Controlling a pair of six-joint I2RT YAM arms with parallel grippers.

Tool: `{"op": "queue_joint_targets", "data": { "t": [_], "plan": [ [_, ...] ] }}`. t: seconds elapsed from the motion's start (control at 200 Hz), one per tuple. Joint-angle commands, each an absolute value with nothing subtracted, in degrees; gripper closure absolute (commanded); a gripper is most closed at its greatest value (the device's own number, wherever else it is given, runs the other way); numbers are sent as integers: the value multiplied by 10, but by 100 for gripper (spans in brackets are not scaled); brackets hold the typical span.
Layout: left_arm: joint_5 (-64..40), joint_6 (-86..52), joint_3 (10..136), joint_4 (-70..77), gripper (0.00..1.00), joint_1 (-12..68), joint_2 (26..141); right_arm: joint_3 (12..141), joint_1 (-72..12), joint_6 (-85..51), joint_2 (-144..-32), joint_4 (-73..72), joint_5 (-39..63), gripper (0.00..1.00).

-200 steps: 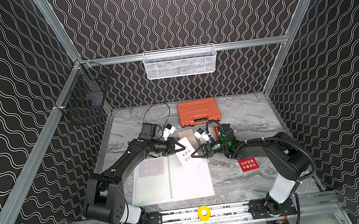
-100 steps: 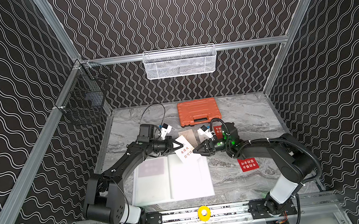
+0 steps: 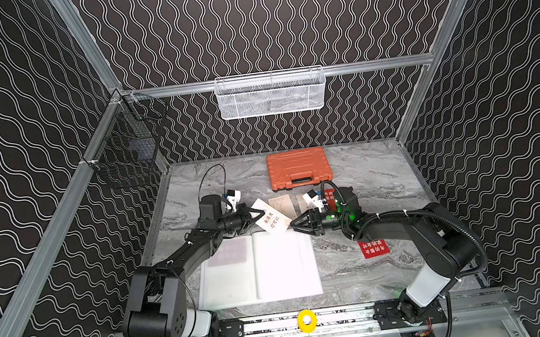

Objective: Place the photos into the photo albums
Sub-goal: Pick up the photo at the center of the board.

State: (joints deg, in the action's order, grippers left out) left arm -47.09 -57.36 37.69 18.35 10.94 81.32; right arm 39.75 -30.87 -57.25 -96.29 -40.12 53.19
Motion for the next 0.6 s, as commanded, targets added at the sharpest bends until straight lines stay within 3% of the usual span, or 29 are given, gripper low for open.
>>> {"op": "queue_joint_targets", "data": {
  "t": [0.0,0.595],
  "plan": [
    [-447,-615,367,265,100,108,814,408,-322,-607,-971,-415,501,49],
    [-422,-660,341,335,100,107,831,462,-345,-737,-1060,-552,449,60]
  ]
}}
